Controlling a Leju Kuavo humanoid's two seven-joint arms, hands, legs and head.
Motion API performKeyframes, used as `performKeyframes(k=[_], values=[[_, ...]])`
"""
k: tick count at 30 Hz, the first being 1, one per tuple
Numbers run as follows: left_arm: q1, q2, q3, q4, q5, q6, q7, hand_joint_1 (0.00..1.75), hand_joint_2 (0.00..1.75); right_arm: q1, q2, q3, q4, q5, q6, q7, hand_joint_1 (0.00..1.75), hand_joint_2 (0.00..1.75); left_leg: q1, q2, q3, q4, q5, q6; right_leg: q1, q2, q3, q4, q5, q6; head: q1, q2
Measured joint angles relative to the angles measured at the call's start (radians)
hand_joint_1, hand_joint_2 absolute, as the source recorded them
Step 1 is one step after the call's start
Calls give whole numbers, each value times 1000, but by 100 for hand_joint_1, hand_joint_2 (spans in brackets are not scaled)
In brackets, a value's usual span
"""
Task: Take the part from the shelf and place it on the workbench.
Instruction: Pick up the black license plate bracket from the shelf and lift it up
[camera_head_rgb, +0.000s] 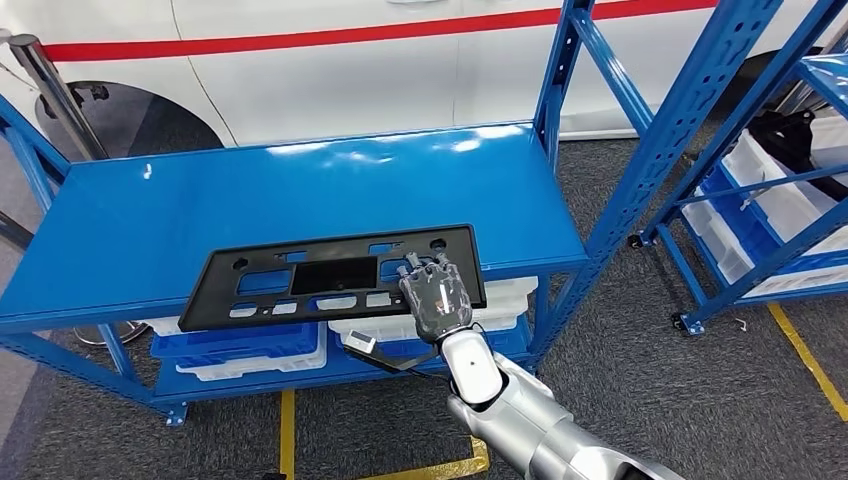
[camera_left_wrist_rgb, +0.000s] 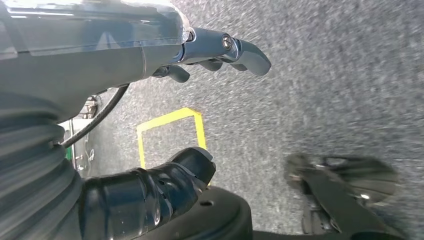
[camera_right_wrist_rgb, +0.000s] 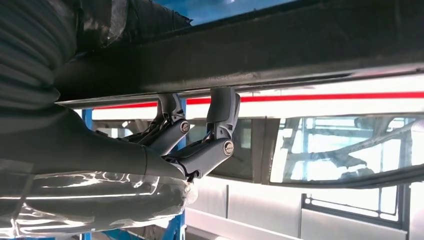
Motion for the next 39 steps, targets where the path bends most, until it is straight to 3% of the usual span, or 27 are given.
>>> performKeyframes(k=[1, 3, 5, 7, 9, 10, 12, 14, 15, 16, 18, 20, 21, 22, 24, 25, 26, 28, 29, 30, 31, 32, 33, 34, 36, 37, 39], values=[[0, 0, 0, 0, 0, 0, 0, 0, 175, 2, 0, 0, 0, 0, 0, 0, 175, 175, 1, 0, 20, -2, 21, -2, -1, 0, -16, 4, 9, 2, 0, 0], [-2, 0, 0, 0, 0, 0, 0, 0, 175, 5, 0, -1, -1, 0, 0, 0, 175, 175, 4, 0, 105, -100, 66, -3, -2, -1, -45, 15, 25, 9, 0, 0], [-6, 0, -1, 0, 0, 0, 0, 0, 175, 5, 0, -4, -3, 0, 0, 0, 175, 175, 1, -2, 195, -230, 60, 3, -1, -1, -63, 26, 39, 20, 0, 0], [-7, 0, -1, 0, 0, 0, -1, 0, 175, 5, -1, -6, -6, 1, -1, 0, 175, 175, -4, -4, 221, -281, 45, 13, 0, -2, -68, 28, 54, 32, 1, 0], [-7, 1, -1, 0, 0, 0, 0, 0, 175, 5, -2, -7, -6, 1, -2, 0, 175, 175, -2, -2, 207, -283, 62, 28, 0, -1, -74, 29, 58, 44, 1, 0], [-7, 1, -1, 0, 0, 0, 0, 0, 175, 5, -3, -8, -6, 1, -3, 0, 175, 175, -1, 1, 199, -285, 74, 38, -1, 1, -82, 41, 38, 48, 1, 0], [-9, 1, -2, 0, -1, -3, 0, 0, 175, 7, -5, -10, -6, 7, -6, 0, 175, 175, 0, 6, 175, -286, 100, 51, -4, 4, -108, 123, -55, 54, 2, 0], [-9, 1, -3, 0, -2, -8, 1, 0, 175, 13, -7, -14, -7, 19, -13, 0, 175, 175, -2, 7, 141, -281, 123, 55, -4, 4, -133, 251, -137, 58, 2, 0], [-9, 1, -4, 0, -3, -9, 2, 0, 175, 17, -7, -16, -9, 25, -16, 0, 175, 175, -3, 7, 124, -277, 133, 54, -4, 4, -135, 296, -146, 58, 2, 0], [-9, 1, -5, 0, -3, -11, 2, 0, 175, 22, -8, -19, -11, 30, -18, 0, 175, 175, -4, 7, 107, -272, 142, 53, -4, 4, -121, 311, -133, 57, 2, 0], [-10, 1, -7, 0, -3, -13, 3, 0, 175, 27, -8, -24, -18, 37, -20, 0, 175, 175, -4, 7, 76, -262, 159, 48, -4, 4, -40, 232, -89, 51, 2, 0], [-12, 1, -8, 0, -4, -15, 3, 0, 175, 28, -7, -29, -27, 41, -21, -1, 175, 175, -6, 6, 55, -257, 176, 40, 1, 6, 57, 98, -91, 42, 1, 0], [-13, 1, -9, 0, -4, -17, 4, 0, 175, 28, -7, -31, -31, 42, -23, -2, 175, 175, -6, 6, 51, -258, 185, 35, 4, 7, 82, 54, -101, 37, 1, 0], [-14, 1, -11, 0, -4, -18, 5, 0, 175, 28, -7, -33, -34, 43, -25, -3, 175, 175, -5, 6, 49, -261, 195, 29, 7, 8, 90, 32, -105, 33, 1, 0], [-12, 1, -15, 0, -6, -20, 8, 0, 175, 28, -7, -36, -37, 44, -29, -4, 175, 175, -3, 5, 43, -268, 210, 16, 7, 6, 76, 21, -84, 20, 2, 0], [-11, 1, -17, 0, -7, -21, 10, 0, 175, 29, -7, -37, -38, 45, -29, -5, 175, 175, -2, 3, 34, -259, 195, 11, 5, 5, 67, 17, -71, 12, 1, 0], [-10, 1, -19, 0, -8, -21, 12, 0, 175, 30, -7, -37, -39, 45, -29, -5, 175, 175, -2, 2, 23, -235, 160, 6, 2, 3, 55, 12, -57, 4, 1, 0], [-10, 1, -21, 0, -9, -21, 14, 0, 175, 31, -6, -39, -40, 45, -29, -5, 175, 175, 0, 2, -3, -132, 52, -1, 1, 2, 25, 10, -30, -5, -1, 0], [-10, 1, -22, 0, -10, -21, 15, 0, 175, 32, -6, -40, -41, 45, -29, -5, 175, 175, 0, 2, -11, -70, 12, -4, 2, 1, 9, 11, -17, -6, -1, 0], [-11, 1, -23, 0, -10, -21, 15, 0, 175, 34, -6, -41, -41, 46, -29, -6, 175, 175, 0, 2, -13, -18, -4, -5, 4, 1, -8, 12, -5, -6, -1, 0], [-12, 1, -23, 0, -11, -21, 16, 0, 175, 36, -6, -41, -41, 46, -29, -6, 175, 175, 0, 2, -3, 11, 5, -5, 5, 0, -25, 13, 8, -5, -1, 0], [-12, 1, -23, 0, -12, -22, 17, 0, 175, 38, -6, -42, -41, 47, -29, -6, 175, 175, 0, 2, 21, 9, 32, -4, 6, 0, -41, 15, 20, -4, -1, 0], [-12, 1, -24, 0, -12, -22, 18, 0, 175, 41, -6, -42, -41, 49, -29, -6, 175, 175, 0, 2, 62, -27, 61, -1, 6, -1, -57, 17, 32, -3, -1, 0], [-13, 1, -24, 0, -12, -22, 18, 0, 175, 42, -6, -42, -43, 51, -29, -6, 175, 175, -1, 2, 118, -92, 71, 3, 7, 0, -71, 20, 43, 0, -1, 0], [-18, 1, -24, 0, -13, -22, 19, 0, 175, 44, -5, -44, -49, 54, -29, -6, 175, 175, -6, 1, 223, -239, 47, 11, 9, -1, -87, 23, 64, 9, -1, 0], [-20, 1, -24, 0, -14, -23, 18, 0, 175, 46, -4, -45, -53, 49, -24, -12, 175, 175, -9, 0, 249, -283, 32, 16, 9, -1, -90, 22, 75, 14, 0, 0], [-21, 1, -25, 0, -15, -23, 17, 0, 175, 67, 2, -64, -77, -26, 36, -84, 175, 175, -10, 1, 249, -302, 40, 26, 8, -1, -89, 13, 94, 25, 0, 0]])
